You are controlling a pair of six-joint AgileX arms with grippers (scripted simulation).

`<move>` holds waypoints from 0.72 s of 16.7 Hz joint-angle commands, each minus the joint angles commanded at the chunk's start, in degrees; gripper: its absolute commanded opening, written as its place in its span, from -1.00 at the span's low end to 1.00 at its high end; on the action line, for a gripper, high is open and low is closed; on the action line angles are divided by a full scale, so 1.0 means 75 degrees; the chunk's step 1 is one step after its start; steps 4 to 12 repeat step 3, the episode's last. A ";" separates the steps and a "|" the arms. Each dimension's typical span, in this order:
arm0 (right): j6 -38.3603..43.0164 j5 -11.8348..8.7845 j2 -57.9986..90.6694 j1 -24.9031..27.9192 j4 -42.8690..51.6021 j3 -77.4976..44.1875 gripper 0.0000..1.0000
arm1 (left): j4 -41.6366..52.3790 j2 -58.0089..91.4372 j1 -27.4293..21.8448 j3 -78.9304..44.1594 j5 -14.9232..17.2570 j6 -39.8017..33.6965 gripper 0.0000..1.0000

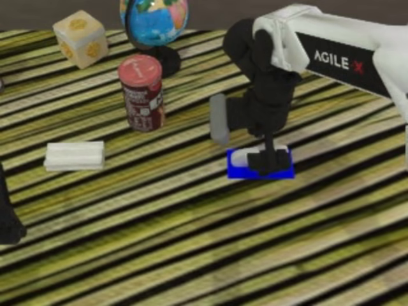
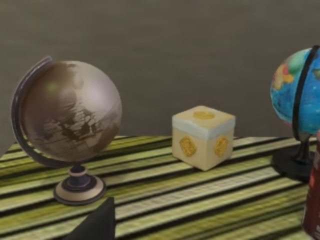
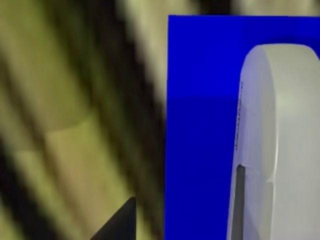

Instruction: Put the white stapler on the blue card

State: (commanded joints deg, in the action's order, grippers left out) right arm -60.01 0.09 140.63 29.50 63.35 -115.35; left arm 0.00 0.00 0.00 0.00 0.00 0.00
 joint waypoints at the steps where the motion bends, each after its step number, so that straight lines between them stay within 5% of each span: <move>1: 0.0000 0.0000 0.0000 0.0000 0.0000 0.0000 1.00 | 0.0000 0.0000 0.0000 0.0000 0.0000 0.0000 1.00; 12: 0.0000 0.0000 0.0000 0.0000 0.0000 0.0000 1.00 | 0.0000 0.0000 0.0000 0.0000 0.0000 0.0000 1.00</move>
